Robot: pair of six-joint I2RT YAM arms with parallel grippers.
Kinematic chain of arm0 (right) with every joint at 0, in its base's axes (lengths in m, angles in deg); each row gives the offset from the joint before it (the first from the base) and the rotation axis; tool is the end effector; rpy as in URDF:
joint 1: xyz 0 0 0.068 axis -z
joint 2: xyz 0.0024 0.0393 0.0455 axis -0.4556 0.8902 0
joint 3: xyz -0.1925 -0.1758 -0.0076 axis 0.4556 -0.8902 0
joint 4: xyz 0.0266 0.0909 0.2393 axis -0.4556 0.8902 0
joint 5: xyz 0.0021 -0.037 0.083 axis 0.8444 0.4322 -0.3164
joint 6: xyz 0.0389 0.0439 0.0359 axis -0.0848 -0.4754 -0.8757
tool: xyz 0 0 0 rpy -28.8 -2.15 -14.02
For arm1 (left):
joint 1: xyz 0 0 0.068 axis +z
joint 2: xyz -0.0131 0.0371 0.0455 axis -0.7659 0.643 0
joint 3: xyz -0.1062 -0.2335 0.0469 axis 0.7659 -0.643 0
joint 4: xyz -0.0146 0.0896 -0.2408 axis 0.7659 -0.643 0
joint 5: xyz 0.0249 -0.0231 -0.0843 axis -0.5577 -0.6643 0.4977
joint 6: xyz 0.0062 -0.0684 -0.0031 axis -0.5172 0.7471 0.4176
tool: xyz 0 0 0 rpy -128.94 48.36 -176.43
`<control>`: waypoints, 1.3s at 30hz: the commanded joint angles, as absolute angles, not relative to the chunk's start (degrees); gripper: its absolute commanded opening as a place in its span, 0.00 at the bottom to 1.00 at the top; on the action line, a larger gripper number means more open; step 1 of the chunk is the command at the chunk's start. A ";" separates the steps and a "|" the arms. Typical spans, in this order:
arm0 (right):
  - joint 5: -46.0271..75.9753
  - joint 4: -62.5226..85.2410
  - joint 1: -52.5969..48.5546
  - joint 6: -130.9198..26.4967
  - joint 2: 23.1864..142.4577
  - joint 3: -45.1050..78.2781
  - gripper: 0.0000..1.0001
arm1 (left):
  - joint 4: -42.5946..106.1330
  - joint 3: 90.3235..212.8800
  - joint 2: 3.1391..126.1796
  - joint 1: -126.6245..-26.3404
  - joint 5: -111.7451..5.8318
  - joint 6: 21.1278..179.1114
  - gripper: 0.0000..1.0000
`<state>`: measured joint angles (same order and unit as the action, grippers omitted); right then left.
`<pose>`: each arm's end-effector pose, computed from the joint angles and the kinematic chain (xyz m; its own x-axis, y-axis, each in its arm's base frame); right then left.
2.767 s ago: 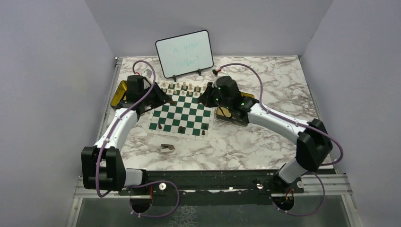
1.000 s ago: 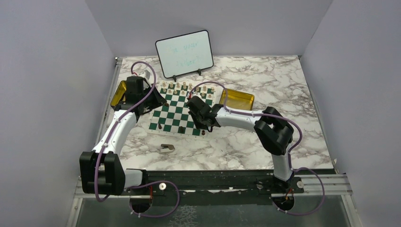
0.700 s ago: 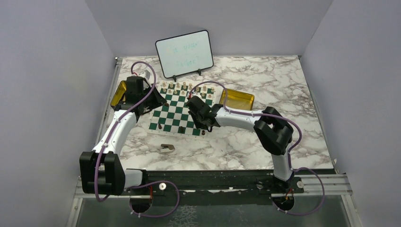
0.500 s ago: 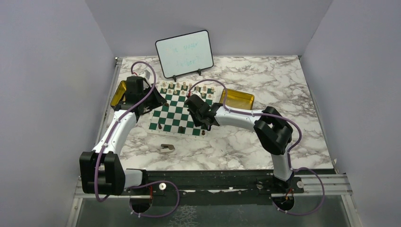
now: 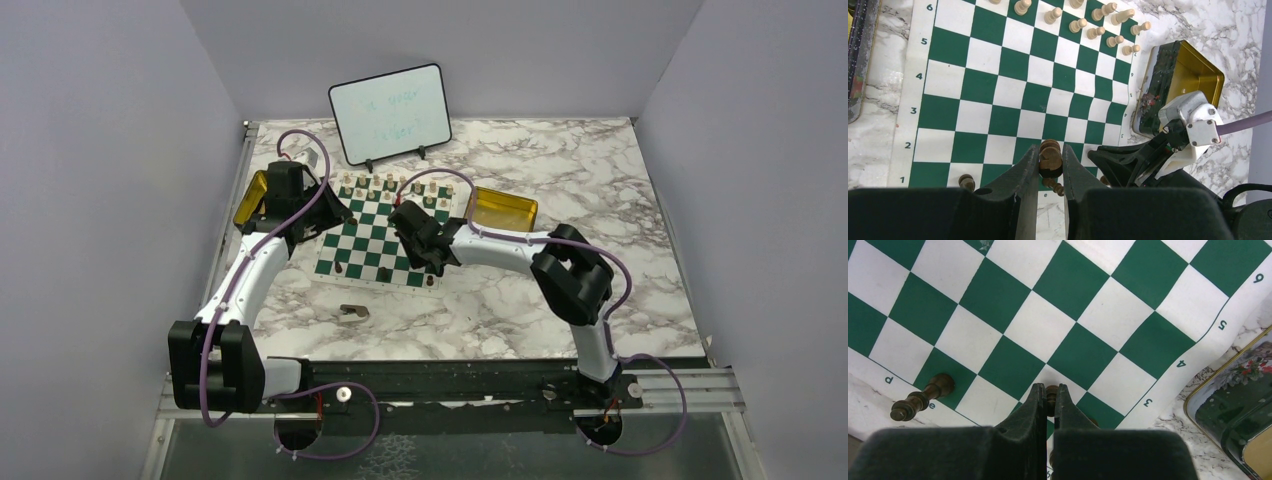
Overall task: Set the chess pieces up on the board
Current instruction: Place the chess piece on the chessboard.
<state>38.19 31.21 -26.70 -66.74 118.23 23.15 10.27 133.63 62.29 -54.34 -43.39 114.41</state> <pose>0.2710 0.3451 0.1485 -0.6988 -0.3611 -0.6175 -0.4632 0.8862 0.0059 0.2913 -0.0393 0.2547 -0.6915 -0.3638 -0.6241 0.0116 0.8582 -0.5131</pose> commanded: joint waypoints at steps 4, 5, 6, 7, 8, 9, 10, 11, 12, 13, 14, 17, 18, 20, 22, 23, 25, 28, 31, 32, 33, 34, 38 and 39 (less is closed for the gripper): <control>38.18 33.37 -27.12 -66.93 121.08 26.03 0.08 | 11.56 133.38 60.74 -54.64 -42.05 114.47 0.15; 38.19 33.35 -27.12 -66.93 121.17 26.11 0.09 | 11.56 133.39 60.71 -54.64 -42.01 114.47 0.15; 38.22 33.35 -27.12 -66.97 121.29 26.19 0.11 | 11.58 133.40 60.77 -54.64 -42.04 114.47 0.15; 38.11 33.40 -27.12 -66.97 121.30 26.33 0.12 | 11.58 133.33 60.67 -54.64 -42.04 114.47 0.15; 38.07 33.43 -27.12 -67.06 121.35 26.44 0.14 | 11.56 133.31 60.70 -54.64 -42.06 114.47 0.15; 37.89 33.45 -27.12 -67.10 121.36 26.59 0.17 | 11.56 133.27 60.69 -54.66 -42.06 114.47 0.15; 37.76 33.44 -27.12 -67.15 121.36 26.70 0.18 | 11.60 133.23 60.70 -54.64 -42.06 114.42 0.15; 37.55 33.46 -27.12 -67.23 121.36 26.85 0.20 | 11.57 133.22 60.71 -54.64 -42.06 114.39 0.15; 37.48 33.44 -27.12 -67.28 121.28 26.88 0.22 | 11.56 133.22 60.60 -54.69 -42.04 114.38 0.15; 37.32 33.44 -27.10 -67.39 121.09 26.98 0.24 | 11.56 133.22 60.58 -54.65 -42.05 114.38 0.15; 37.28 33.45 -27.12 -67.41 120.84 27.14 0.26 | 11.56 133.22 60.56 -54.69 -42.00 114.38 0.15; 37.26 33.66 -27.12 -67.46 119.69 27.48 0.28 | 11.63 133.22 60.69 -54.65 -41.95 114.29 0.15; 37.31 33.85 -27.10 -67.46 119.23 27.71 0.29 | 11.63 133.24 60.66 -54.72 -41.95 114.29 0.15; 37.46 34.10 -27.12 -67.59 118.11 27.86 0.30 | 11.64 133.22 60.71 -54.73 -41.90 114.23 0.15; 37.51 34.36 -27.12 -67.69 117.00 27.77 0.32 | 11.56 133.18 60.86 -54.73 -41.90 114.20 0.15; 37.59 34.51 -27.12 -67.72 116.64 27.74 0.33 | 11.56 133.14 60.82 -54.73 -41.88 114.20 0.15; 37.78 34.74 -27.12 -67.93 115.95 27.44 0.35 | 11.56 133.13 60.82 -54.79 -41.96 114.14 0.15; 37.98 35.12 -27.12 -68.15 114.37 26.78 0.38 | 11.57 133.34 60.97 -55.11 -41.62 113.84 0.15; 38.46 34.94 -27.12 -68.49 111.51 25.39 0.39 | 11.25 134.07 61.55 -56.29 -41.57 113.51 0.15; 38.78 34.81 -27.10 -68.51 110.11 24.78 0.39 | 10.93 134.49 61.76 -56.80 -41.72 113.38 0.15; 39.26 34.62 -27.12 -68.51 108.67 24.10 0.40 | 10.46 134.90 61.92 -57.49 -42.14 113.27 0.15; 39.65 34.35 -27.12 -68.59 107.22 23.37 0.40 | 10.02 135.42 61.99 -58.38 -42.87 113.13 0.15; 41.58 32.80 -27.04 -68.84 100.78 19.11 0.44 | 8.14 137.12 61.92 -62.27 -46.34 112.80 0.15; 42.07 32.25 -27.03 -69.00 99.24 18.10 0.45 | 7.78 137.31 61.83 -63.14 -46.87 113.03 0.15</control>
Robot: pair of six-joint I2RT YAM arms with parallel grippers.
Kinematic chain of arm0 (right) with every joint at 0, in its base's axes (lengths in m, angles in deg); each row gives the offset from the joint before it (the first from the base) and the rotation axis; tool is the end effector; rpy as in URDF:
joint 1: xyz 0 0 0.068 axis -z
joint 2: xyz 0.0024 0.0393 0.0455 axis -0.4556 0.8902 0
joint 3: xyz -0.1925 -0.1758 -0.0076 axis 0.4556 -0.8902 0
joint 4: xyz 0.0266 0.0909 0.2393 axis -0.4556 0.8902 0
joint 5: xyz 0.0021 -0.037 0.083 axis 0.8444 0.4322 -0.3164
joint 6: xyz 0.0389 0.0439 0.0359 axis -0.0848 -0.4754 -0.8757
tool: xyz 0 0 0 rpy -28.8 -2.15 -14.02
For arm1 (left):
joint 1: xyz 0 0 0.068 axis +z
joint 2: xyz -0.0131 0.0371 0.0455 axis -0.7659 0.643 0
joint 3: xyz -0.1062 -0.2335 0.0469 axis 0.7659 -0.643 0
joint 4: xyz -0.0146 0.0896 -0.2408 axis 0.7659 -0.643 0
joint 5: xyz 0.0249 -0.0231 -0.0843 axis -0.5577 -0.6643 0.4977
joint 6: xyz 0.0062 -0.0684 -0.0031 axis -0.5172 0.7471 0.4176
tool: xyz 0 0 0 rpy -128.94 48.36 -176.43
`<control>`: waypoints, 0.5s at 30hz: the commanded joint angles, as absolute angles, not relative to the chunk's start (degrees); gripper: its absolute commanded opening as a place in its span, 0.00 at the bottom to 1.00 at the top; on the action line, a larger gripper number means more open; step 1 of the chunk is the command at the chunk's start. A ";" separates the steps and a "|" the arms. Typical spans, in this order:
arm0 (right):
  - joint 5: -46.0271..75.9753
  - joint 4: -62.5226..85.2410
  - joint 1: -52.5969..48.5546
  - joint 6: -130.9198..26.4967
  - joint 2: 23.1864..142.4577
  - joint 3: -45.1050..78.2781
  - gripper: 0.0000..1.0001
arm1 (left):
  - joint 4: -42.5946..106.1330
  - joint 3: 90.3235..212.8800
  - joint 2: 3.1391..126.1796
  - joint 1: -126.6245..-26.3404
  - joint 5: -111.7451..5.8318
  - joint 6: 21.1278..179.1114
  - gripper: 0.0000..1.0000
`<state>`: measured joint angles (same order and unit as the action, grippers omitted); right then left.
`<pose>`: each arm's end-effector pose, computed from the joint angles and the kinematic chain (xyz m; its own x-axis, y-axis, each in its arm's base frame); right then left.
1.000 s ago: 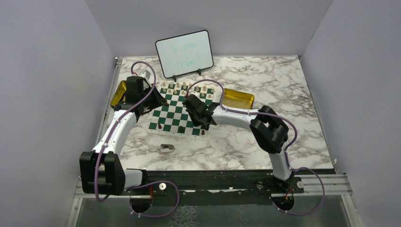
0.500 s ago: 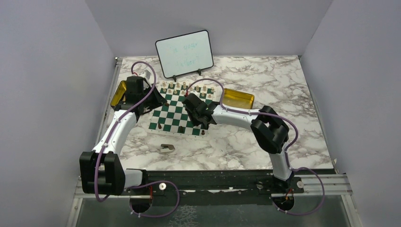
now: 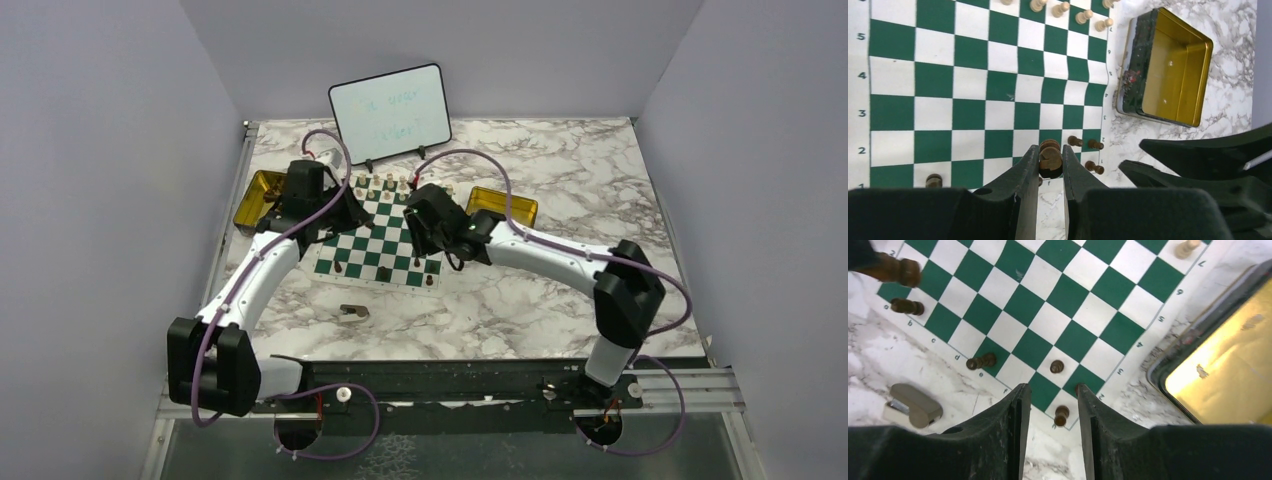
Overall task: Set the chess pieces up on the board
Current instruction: Place the chess piece on the chessboard.
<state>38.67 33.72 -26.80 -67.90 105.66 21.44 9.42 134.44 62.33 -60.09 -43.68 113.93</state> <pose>0.2558 0.3248 0.2248 -0.6483 -0.2648 -0.7139 -0.4503 0.8894 0.0790 0.2863 -0.0681 0.2579 -0.7230 -0.2864 -0.6287 0.0997 0.8573 -0.5051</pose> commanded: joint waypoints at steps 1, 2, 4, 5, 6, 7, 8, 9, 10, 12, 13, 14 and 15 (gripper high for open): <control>42.71 31.95 -26.95 -69.25 97.59 16.99 0.46 | 7.65 137.35 61.77 -63.83 -47.30 113.32 0.15; 43.27 31.51 -26.95 -69.42 96.11 15.84 0.47 | 7.57 137.35 61.65 -64.66 -47.78 113.71 0.15; 44.32 30.70 -26.95 -69.87 93.07 13.34 0.50 | 7.54 137.15 61.57 -66.47 -48.68 114.37 0.15; 44.48 30.23 -26.95 -70.11 91.60 12.05 0.52 | 7.52 136.98 61.55 -67.43 -49.13 114.79 0.15; 44.57 29.67 -26.95 -70.43 90.17 10.58 0.55 | 7.56 136.81 61.64 -68.34 -49.74 115.20 0.15; 44.66 29.22 -26.95 -70.94 88.91 9.16 0.57 | 7.52 136.63 61.73 -69.28 -50.47 115.59 0.15; 44.63 28.80 -26.89 -71.31 87.50 7.80 0.59 | 7.54 136.43 61.80 -70.26 -51.04 115.87 0.15; 44.55 28.32 -26.94 -71.65 86.23 6.36 0.61 | 7.52 136.25 62.03 -71.22 -51.72 116.14 0.15; 44.52 27.98 -26.92 -72.01 84.59 5.07 0.63 | 7.54 136.07 62.34 -72.29 -52.58 116.47 0.15; 44.41 27.24 -26.95 -72.41 82.11 2.49 0.68 | 7.56 135.72 63.14 -74.57 -54.10 117.09 0.15; 44.55 26.87 -26.91 -72.54 80.95 1.27 0.68 | 7.56 135.62 63.66 -76.21 -54.98 117.34 0.15; 44.70 26.71 -26.90 -72.57 79.72 0.03 0.70 | 7.55 135.53 64.15 -77.37 -55.86 117.55 0.15; 44.87 26.65 -26.94 -72.84 78.45 -1.16 0.73 | 7.52 135.43 64.76 -78.61 -56.86 117.81 0.15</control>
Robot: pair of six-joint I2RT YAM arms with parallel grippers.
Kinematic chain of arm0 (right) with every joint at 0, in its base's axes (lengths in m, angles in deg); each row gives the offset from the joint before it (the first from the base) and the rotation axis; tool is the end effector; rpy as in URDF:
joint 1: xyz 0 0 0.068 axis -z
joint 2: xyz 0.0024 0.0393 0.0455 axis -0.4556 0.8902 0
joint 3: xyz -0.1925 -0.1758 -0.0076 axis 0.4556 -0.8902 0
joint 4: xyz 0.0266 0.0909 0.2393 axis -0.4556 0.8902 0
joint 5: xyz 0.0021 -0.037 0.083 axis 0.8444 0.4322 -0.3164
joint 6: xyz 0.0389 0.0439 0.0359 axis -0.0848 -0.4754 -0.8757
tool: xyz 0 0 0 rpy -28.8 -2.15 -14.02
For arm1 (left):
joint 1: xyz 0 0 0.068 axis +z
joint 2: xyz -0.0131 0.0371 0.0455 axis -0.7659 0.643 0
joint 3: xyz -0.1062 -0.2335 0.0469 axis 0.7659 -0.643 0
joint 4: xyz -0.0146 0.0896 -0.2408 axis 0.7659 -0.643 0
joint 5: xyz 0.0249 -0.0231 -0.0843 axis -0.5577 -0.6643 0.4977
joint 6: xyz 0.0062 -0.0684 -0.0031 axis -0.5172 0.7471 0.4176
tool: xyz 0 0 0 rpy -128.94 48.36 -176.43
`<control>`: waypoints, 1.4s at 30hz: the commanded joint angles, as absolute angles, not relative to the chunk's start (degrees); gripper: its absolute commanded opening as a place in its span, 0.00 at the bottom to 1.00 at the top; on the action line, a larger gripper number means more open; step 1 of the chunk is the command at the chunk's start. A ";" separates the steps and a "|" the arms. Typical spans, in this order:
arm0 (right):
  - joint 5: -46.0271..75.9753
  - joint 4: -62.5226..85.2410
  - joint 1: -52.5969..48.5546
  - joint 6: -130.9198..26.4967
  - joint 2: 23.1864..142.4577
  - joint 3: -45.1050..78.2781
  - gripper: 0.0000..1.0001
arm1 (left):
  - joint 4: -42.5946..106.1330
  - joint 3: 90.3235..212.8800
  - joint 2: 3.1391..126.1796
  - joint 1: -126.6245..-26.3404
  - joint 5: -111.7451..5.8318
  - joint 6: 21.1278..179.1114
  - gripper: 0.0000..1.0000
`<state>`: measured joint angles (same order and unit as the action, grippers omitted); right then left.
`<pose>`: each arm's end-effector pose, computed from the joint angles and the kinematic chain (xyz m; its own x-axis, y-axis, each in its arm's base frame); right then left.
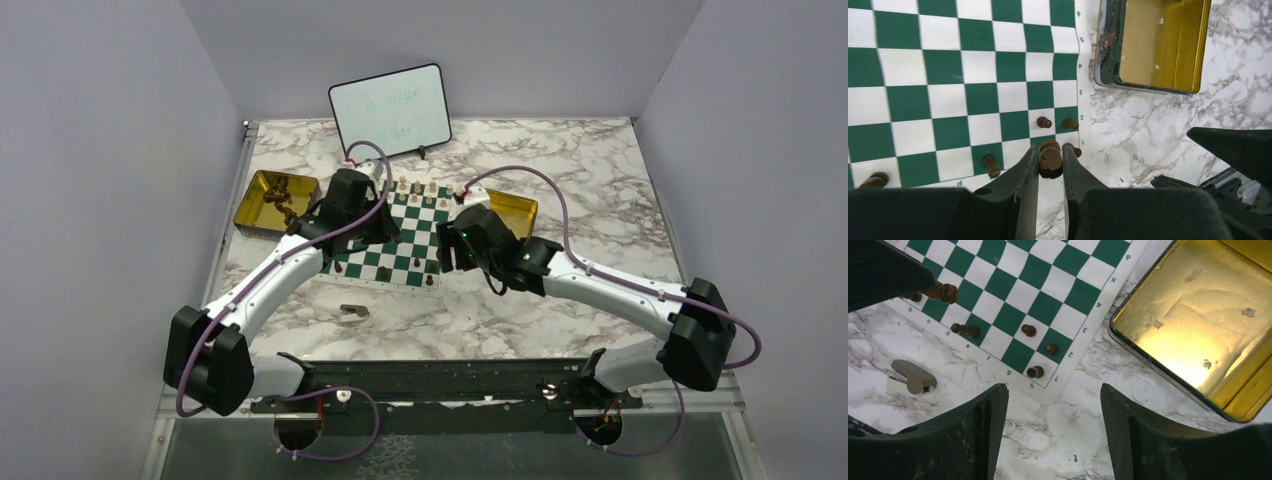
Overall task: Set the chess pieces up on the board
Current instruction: Place the chess piece on the chessboard.
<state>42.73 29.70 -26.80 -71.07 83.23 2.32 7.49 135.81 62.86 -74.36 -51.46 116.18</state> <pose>0.2084 0.2533 0.2563 -0.5952 -0.1257 -0.7937 -0.3812 0.9137 0.1411 0.2658 -0.1308 0.2591 -0.7563 -0.1592 -0.6346 0.1978 0.8689 -0.4537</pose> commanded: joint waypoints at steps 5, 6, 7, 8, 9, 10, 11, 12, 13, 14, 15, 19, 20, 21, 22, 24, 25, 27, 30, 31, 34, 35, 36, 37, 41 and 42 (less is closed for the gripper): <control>45.94 26.82 -26.95 -73.66 72.70 -7.09 0.77 | 7.60 135.07 67.62 -84.21 -62.51 119.26 0.15; 45.92 26.99 -26.95 -73.86 71.65 -8.14 0.78 | 7.67 135.07 68.25 -85.52 -64.08 119.48 0.15; 45.86 27.02 -26.95 -74.01 70.72 -9.09 0.80 | 7.69 135.11 68.81 -86.89 -65.93 119.63 0.15; 45.81 26.92 -26.90 -74.04 69.79 -9.99 0.82 | 7.69 135.15 69.35 -88.30 -67.75 119.84 0.15; 45.75 26.78 -26.92 -74.11 68.86 -11.17 0.84 | 7.74 135.15 69.81 -89.50 -69.30 120.05 0.14; 45.74 26.58 -26.94 -74.13 68.06 -11.93 0.85 | 8.01 134.97 70.29 -90.43 -70.52 120.35 0.14; 45.73 26.31 -26.95 -74.14 67.12 -12.42 0.85 | 8.53 134.71 70.70 -91.06 -71.29 120.62 0.14; 45.65 25.93 -26.95 -74.06 66.40 -13.24 0.85 | 9.12 134.45 71.21 -91.49 -71.80 120.81 0.14; 45.72 25.46 -26.95 -73.91 65.82 -13.78 0.85 | 9.63 134.11 71.71 -91.80 -72.04 120.99 0.14; 45.77 25.07 -26.95 -73.88 65.43 -14.32 0.85 | 10.12 134.03 72.30 -92.18 -72.22 121.10 0.14; 45.89 24.93 -26.95 -73.80 65.16 -14.59 0.85 | 10.41 133.94 72.85 -92.55 -72.49 121.18 0.14; 46.25 25.73 -26.94 -74.13 65.10 -14.64 0.85 | 10.59 133.99 74.68 -93.76 -73.73 121.45 0.14; 46.33 25.71 -26.95 -74.14 65.11 -14.71 0.85 | 10.59 133.82 74.88 -93.95 -74.31 121.57 0.14; 46.37 25.72 -26.96 -74.21 65.11 -14.79 0.85 | 10.66 133.65 75.08 -94.17 -74.84 121.66 0.14; 46.35 25.66 -26.99 -74.22 65.12 -14.88 0.85 | 10.68 133.58 75.29 -94.31 -75.32 121.67 0.14; 46.36 25.42 -26.94 -74.23 65.12 -15.15 0.85 | 10.77 133.41 75.98 -94.66 -75.79 121.59 0.14; 46.35 25.31 -26.95 -74.23 65.16 -15.33 0.85 | 10.77 133.33 76.26 -94.76 -75.79 121.73 0.14; 46.36 25.23 -26.95 -74.23 65.36 -15.45 0.85 | 10.98 133.00 76.67 -95.01 -75.91 122.12 0.14; 46.26 25.31 -26.95 -74.22 65.67 -15.29 0.85 | 11.57 132.49 77.05 -95.23 -76.06 122.37 0.14; 46.26 25.35 -26.95 -74.22 65.71 -15.24 0.85 | 11.70 132.37 77.17 -95.39 -76.15 122.38 0.14; 46.34 25.31 -26.95 -74.23 65.73 -15.27 0.85 | 11.94 132.05 77.53 -95.55 -76.69 122.38 0.14; 46.35 25.32 -26.94 -74.23 65.75 -15.28 0.85 | 12.11 131.93 77.64 -95.59 -76.91 122.38 0.14; 46.35 25.30 -26.95 -74.27 65.81 -15.17 0.85 | 12.23 131.79 77.73 -95.55 -77.02 122.38 0.14; 46.35 25.29 -26.95 -74.30 65.76 -15.17 0.85 | 12.34 131.73 77.85 -95.59 -77.05 122.38 0.14; 46.35 25.28 -26.95 -74.27 65.78 -15.02 0.85 | 12.74 131.64 78.12 -95.68 -76.82 122.47 0.15; 46.40 25.31 -26.95 -74.26 65.81 -14.89 0.85 | 12.74 131.57 78.25 -95.69 -76.86 122.47 0.16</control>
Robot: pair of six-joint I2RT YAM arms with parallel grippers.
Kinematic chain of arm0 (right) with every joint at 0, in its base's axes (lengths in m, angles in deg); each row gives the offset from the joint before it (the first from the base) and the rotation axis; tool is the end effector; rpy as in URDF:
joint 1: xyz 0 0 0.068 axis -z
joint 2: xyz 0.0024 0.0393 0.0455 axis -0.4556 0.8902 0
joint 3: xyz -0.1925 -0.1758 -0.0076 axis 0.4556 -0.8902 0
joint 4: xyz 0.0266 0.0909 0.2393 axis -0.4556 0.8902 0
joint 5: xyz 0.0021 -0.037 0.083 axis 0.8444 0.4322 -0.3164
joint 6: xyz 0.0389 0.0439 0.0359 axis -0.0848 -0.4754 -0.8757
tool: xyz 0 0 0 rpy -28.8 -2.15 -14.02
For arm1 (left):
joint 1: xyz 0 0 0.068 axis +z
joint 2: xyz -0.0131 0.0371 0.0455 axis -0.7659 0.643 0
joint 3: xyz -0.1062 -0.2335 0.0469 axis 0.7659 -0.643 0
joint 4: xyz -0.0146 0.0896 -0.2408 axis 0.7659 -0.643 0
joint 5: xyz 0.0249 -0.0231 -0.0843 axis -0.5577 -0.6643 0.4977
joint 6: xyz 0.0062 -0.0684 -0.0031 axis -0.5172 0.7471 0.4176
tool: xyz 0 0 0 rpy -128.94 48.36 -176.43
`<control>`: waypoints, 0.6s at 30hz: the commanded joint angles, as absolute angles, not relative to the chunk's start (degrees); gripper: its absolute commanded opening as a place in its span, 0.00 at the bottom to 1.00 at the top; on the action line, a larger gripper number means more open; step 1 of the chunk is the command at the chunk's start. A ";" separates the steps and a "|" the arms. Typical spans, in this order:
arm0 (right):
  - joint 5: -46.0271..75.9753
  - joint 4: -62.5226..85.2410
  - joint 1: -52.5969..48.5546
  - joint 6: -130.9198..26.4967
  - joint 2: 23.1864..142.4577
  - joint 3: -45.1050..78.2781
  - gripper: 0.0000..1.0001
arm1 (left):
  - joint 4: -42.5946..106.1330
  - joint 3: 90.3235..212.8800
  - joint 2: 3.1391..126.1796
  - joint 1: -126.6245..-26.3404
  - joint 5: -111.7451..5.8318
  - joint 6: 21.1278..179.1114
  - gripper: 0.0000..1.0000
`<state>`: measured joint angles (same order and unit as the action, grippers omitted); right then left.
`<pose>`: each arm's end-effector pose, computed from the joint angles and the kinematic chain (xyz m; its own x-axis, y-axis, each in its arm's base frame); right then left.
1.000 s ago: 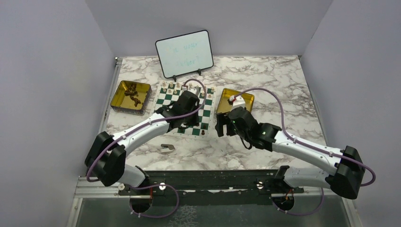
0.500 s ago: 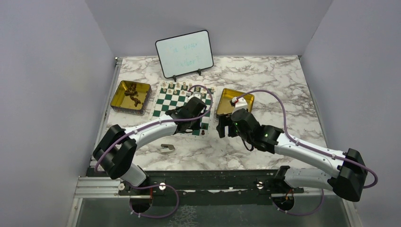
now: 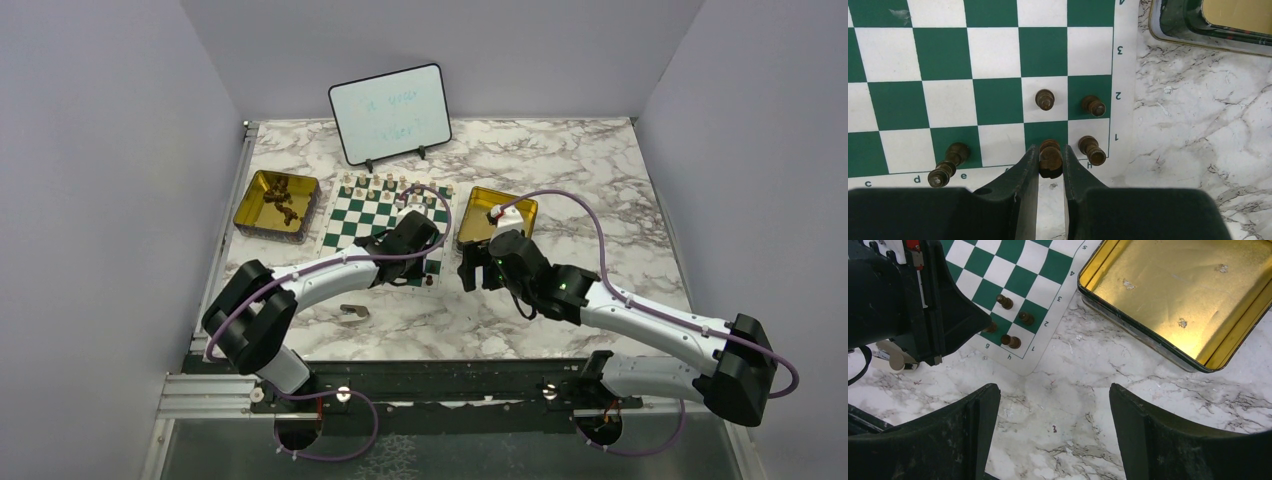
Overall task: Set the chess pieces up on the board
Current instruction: Place the chess piece on the chessboard.
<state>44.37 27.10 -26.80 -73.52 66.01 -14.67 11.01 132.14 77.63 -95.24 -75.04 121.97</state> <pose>0.1692 0.1970 0.2404 -0.5778 -0.0493 -0.8147 -0.3424 0.9208 0.1871 0.2333 -0.2165 0.1695 -0.8032 0.0505 -0.5936 0.1787 0.9709 -0.1592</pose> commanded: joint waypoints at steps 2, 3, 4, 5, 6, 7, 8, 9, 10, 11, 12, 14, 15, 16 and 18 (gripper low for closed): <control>46.44 25.31 -26.92 -74.30 65.75 -14.93 0.85 | 12.78 131.55 78.52 -95.68 -76.86 122.47 0.17; 46.43 25.27 -26.93 -74.31 65.77 -14.93 0.85 | 12.79 131.55 78.67 -95.67 -76.80 122.51 0.18; 46.50 25.26 -26.90 -74.30 65.81 -14.93 0.85 | 12.77 131.51 78.83 -95.68 -76.77 122.55 0.18; 46.60 25.26 -26.94 -74.27 65.76 -14.85 0.85 | 12.88 131.49 78.94 -95.75 -76.73 122.55 0.18; 46.56 25.21 -26.92 -74.23 65.78 -14.84 0.85 | 12.92 131.47 79.03 -95.75 -76.65 122.55 0.18; 46.58 25.26 -26.96 -74.23 65.85 -14.90 0.85 | 12.98 131.51 79.14 -95.76 -76.60 122.55 0.18; 46.61 25.22 -26.95 -74.26 65.83 -14.87 0.85 | 13.00 131.55 79.36 -95.76 -76.53 122.55 0.18; 46.56 25.13 -26.94 -74.31 65.82 -14.96 0.85 | 12.97 131.55 79.55 -95.77 -76.46 122.55 0.18; 46.55 25.14 -26.95 -74.27 65.84 -14.89 0.85 | 12.97 131.62 79.68 -95.77 -76.43 122.55 0.18; 46.55 25.13 -26.95 -74.31 65.87 -14.92 0.85 | 12.97 131.64 79.84 -95.73 -76.42 122.50 0.19; 46.55 25.10 -26.96 -74.24 65.83 -14.90 0.85 | 12.99 131.71 79.95 -95.77 -76.38 122.47 0.19; 46.61 25.12 -26.95 -74.23 65.75 -14.93 0.85 | 12.89 131.80 80.12 -95.77 -76.26 122.34 0.20; 46.65 25.09 -26.95 -74.16 65.79 -14.93 0.85 | 12.87 131.88 80.21 -95.73 -76.17 122.30 0.20; 46.76 25.13 -26.90 -74.14 65.74 -14.90 0.85 | 12.88 131.90 80.26 -95.75 -76.12 122.29 0.21; 46.78 25.04 -26.94 -73.98 65.79 -14.88 0.85 | 12.71 131.99 80.27 -95.77 -76.07 122.29 0.22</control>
